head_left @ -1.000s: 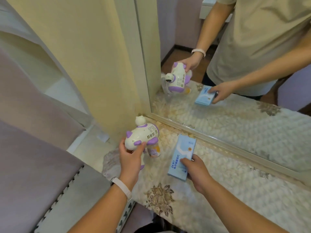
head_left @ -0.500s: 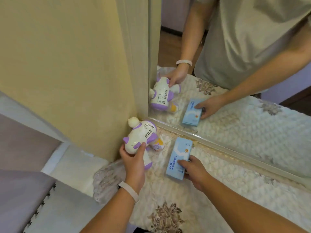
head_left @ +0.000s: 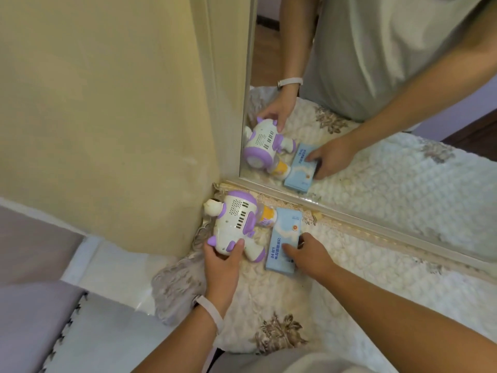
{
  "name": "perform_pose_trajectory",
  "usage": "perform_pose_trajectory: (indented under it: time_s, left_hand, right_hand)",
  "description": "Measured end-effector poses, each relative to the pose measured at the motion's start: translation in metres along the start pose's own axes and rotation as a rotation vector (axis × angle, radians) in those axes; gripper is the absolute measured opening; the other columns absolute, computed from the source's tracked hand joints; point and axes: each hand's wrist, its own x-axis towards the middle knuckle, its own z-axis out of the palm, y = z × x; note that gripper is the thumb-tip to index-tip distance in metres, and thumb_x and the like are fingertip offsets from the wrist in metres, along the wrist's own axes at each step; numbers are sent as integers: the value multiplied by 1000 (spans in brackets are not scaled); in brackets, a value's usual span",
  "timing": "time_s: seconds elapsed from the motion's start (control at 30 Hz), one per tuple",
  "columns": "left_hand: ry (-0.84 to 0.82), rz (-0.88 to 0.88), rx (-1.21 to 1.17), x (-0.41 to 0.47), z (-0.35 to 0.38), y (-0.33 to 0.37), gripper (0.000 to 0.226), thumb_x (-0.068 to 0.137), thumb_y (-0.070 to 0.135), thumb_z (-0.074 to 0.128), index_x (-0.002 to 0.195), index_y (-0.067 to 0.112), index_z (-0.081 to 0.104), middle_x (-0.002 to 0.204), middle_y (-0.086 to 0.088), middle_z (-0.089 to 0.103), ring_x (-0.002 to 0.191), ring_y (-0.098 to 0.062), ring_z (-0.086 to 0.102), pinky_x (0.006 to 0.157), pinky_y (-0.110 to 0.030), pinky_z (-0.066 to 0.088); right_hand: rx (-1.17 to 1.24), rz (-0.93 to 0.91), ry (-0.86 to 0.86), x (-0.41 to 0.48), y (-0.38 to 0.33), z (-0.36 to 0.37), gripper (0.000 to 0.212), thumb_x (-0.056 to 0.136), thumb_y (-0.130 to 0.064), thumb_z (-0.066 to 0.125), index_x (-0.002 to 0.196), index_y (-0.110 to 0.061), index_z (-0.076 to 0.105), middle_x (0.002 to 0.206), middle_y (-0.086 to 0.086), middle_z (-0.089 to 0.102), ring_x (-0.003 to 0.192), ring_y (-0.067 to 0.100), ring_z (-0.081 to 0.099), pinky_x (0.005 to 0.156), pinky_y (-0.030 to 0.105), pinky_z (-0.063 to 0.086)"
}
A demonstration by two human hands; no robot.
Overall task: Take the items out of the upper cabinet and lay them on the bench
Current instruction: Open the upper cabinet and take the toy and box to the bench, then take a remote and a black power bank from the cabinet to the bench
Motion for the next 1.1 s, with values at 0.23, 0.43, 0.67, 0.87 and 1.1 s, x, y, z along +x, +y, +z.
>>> perform_pose_trajectory:
  time_s: [0.23,0.43,0.67,0.87,1.1]
  left_hand:
    - [7,106,78,-12,-10,-2,42,81,13,77,115,15,53,108,-4,68,95,-10,68,74,-19,54]
    - [26,232,405,-34,-28,-8,52,85,28,69,131,16,49,126,-3,50,113,-17,53,93,-32,48]
    - [-9,428,911,-97,-57,-6,53,89,38,55,136,14,51,145,-8,47,134,-25,41,109,-38,35]
    - [92,559,1177,-170,-78,-13,60,89,51,38,138,20,51,148,-5,44,137,-26,39,111,-44,30]
    - [255,594,1358,-261,-108,-38,46,89,44,53,129,21,59,137,-7,55,127,-29,50,105,-45,38]
  right_hand:
    - [-355,-86,85,-23,10,2,38,93,-48,50,112,-16,48,98,-2,60,79,16,62,65,34,52]
    - [-690,-437,155,-52,17,-5,44,96,-47,40,128,-18,46,119,1,53,101,20,54,68,34,51]
    - [-781,-773,230,-90,31,-17,49,93,-48,47,128,-14,54,128,7,56,110,28,55,79,38,50]
    - [-804,-1011,216,-133,45,-25,56,86,-52,37,116,-15,64,111,8,65,99,29,63,69,40,54]
    - [-846,-1270,101,-176,60,-3,51,85,-51,43,113,-15,65,111,7,66,101,30,63,78,41,53]
